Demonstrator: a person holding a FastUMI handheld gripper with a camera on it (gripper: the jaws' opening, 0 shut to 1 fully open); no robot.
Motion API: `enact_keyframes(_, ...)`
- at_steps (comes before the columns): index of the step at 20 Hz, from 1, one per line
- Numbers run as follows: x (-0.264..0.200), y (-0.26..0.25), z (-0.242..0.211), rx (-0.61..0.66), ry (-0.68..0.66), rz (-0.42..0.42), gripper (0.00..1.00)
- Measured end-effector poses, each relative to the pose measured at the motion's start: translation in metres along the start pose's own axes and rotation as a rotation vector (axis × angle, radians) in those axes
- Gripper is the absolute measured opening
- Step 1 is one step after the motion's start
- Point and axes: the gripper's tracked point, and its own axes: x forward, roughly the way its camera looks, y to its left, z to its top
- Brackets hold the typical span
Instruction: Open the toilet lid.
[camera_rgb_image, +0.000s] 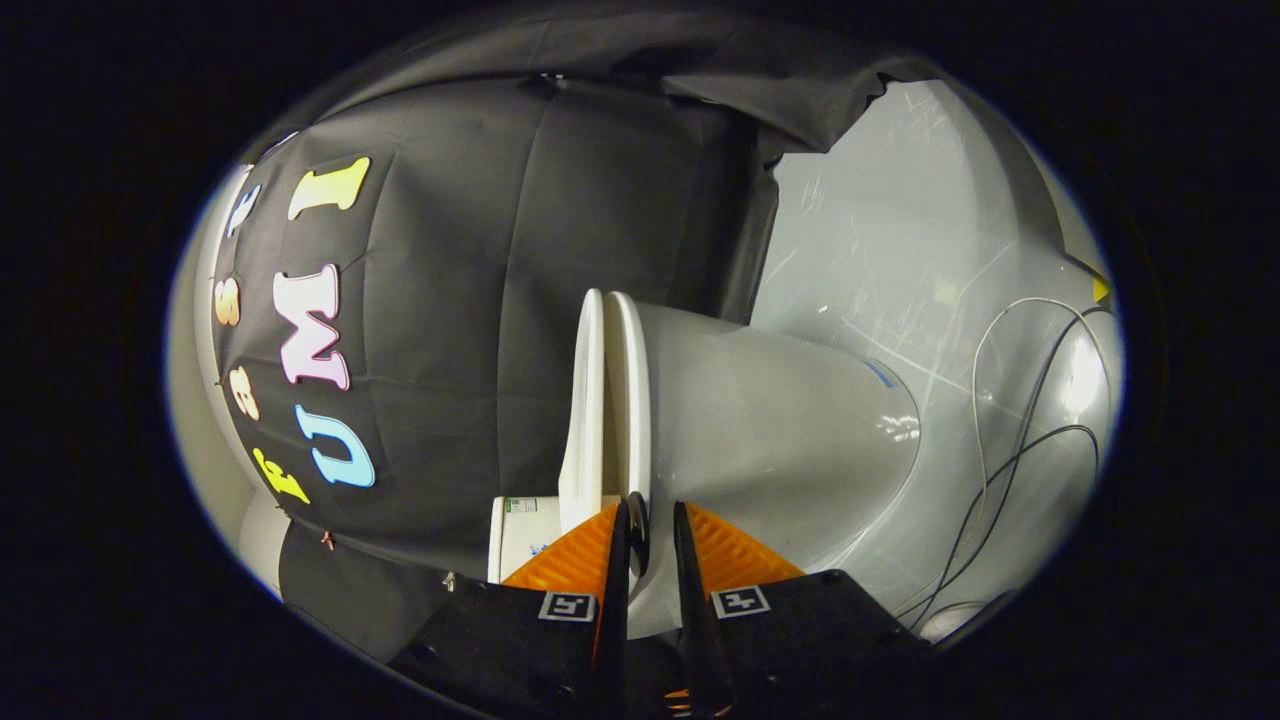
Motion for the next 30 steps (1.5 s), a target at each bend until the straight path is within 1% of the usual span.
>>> enact_keyframes(1,0.001,-0.001,-0.002,-0.004,0.008,-0.002,0.28)
enact_keyframes(2,-0.005,0.006,0.002,0.008,0.004,0.018,0.28)
enact_keyframes(4,0.0,0.006,0.0,-0.01,0.002,0.018,0.1)
enact_keyframes(8,-0.001,0.005,-0.001,0.03,0.018,0.018,0.1)
enact_keyframes(9,-0.001,0.005,0.0,0.023,0.014,0.011,0.1)
enact_keyframes(10,0.01,0.002,0.007,0.013,0.001,0.002,0.1)
enact_keyframes(11,0.006,0.004,-0.002,-0.006,0.014,0.0,0.05)
enact_keyframes(12,0.0,0.007,0.0,-0.014,0.01,-0.001,0.05)
enact_keyframes(15,-0.001,0.008,0.0,-0.004,0.025,-0.005,0.05)
enact_keyframes(18,-0.001,0.01,-0.001,-0.036,0.013,-0.017,0.05)
enact_keyframes(21,-0.001,0.01,-0.001,-0.029,0.017,-0.032,0.05)
enact_keyframes(25,-0.002,0.014,-0.001,-0.07,0.019,-0.057,0.05)
enact_keyframes(28,-0.004,0.023,-0.001,-0.083,0.019,-0.059,0.05)
enact_keyframes(30,-0.005,0.026,-0.002,-0.106,0.02,-0.078,0.05)
